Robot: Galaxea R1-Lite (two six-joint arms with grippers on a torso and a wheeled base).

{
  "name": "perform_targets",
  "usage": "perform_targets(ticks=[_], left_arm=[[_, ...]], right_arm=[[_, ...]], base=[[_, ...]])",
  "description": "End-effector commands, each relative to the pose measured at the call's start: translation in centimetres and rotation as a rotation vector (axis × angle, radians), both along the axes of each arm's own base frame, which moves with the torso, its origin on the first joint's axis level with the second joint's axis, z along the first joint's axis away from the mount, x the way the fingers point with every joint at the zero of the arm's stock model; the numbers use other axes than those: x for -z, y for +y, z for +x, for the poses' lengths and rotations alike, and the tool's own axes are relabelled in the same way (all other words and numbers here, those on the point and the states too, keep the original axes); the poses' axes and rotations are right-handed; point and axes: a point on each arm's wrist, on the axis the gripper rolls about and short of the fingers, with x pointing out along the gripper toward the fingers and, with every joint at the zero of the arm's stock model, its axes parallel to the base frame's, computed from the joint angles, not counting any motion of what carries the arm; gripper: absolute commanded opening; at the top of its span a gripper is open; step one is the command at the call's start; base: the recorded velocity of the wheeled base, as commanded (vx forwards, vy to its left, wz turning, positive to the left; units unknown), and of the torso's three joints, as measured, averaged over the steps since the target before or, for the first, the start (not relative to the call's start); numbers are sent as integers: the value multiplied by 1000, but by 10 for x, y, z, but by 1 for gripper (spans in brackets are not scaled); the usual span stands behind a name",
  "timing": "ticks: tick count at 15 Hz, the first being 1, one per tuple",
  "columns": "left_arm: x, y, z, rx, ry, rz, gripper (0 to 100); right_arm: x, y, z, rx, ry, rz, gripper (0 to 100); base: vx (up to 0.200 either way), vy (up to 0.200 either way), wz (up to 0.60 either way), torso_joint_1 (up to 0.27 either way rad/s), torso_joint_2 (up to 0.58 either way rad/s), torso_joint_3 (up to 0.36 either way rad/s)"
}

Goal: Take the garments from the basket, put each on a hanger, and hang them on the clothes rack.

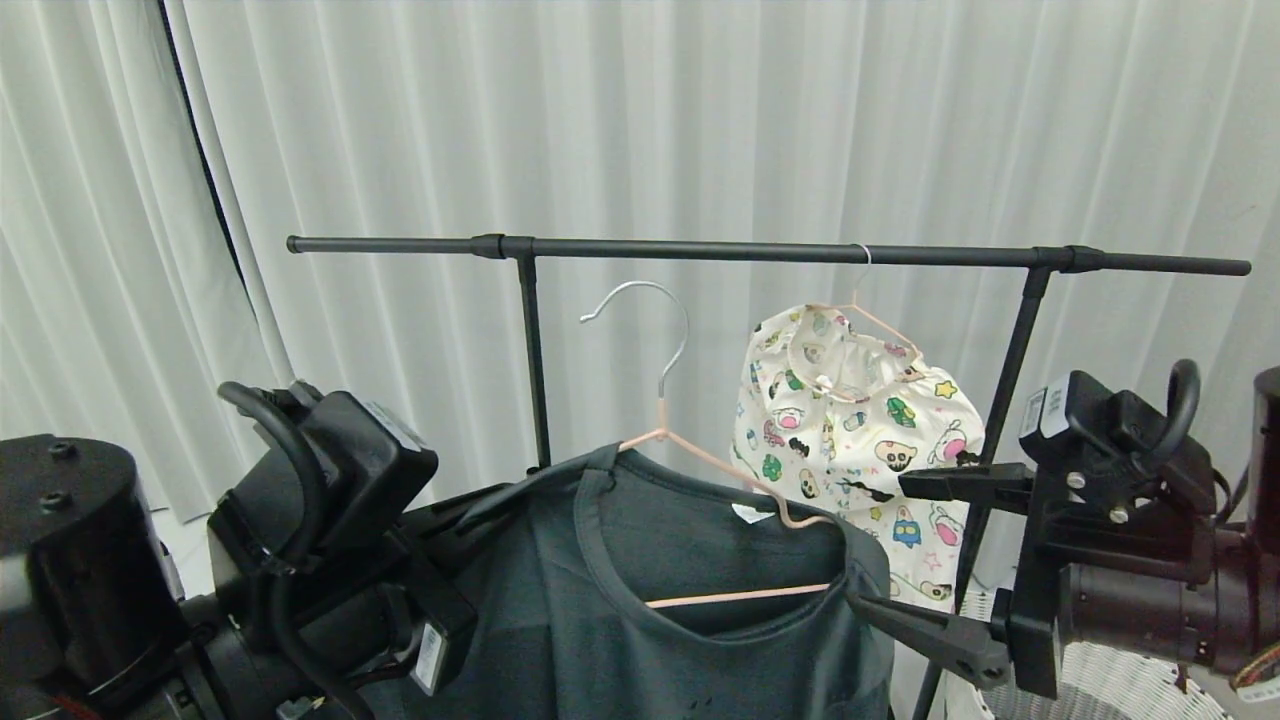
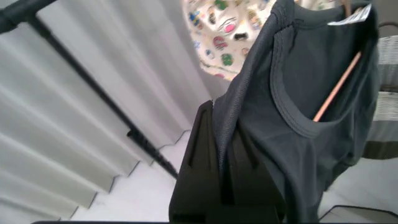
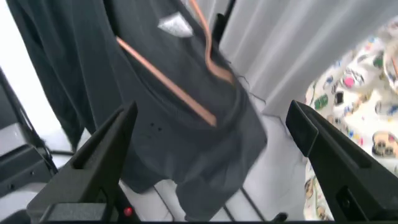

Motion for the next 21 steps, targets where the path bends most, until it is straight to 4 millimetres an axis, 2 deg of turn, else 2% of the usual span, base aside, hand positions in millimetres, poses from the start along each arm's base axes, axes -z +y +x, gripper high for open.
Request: perform_targets(ticks=[1,2,3,5,7,13,21], left_arm=[[0,-5,-9,55,-10,-8,0],[0,-6,-9,59,-8,-7,0],[4,-10,-16,104,-11,2,0],[7,-13,-20,132,-17,-4,0],[7,-16,-25,166,-27,-13,0],[5,-20,-29,198,-35,-22,0],[5,-22,-31,221,-67,13,0]], right_arm=[[-3,12,10,-64,-1,-37,100],[-3,13,11,-68,-2,-39,100],[-5,17,13,-175,-2,-91,100],[-5,19,10,-264,45,-126,100],[-3,20,10,-299,95,-146,100],[7,33,20,-333,162,-157,100],[12,34,18,-318,292,-136,100]], base=[[0,0,0,0,0,0],[0,0,0,0,0,0],[0,0,0,0,0,0],[0,0,0,0,0,0],[0,0,0,0,0,0],[0,0,0,0,0,0],[0,0,0,0,0,0]])
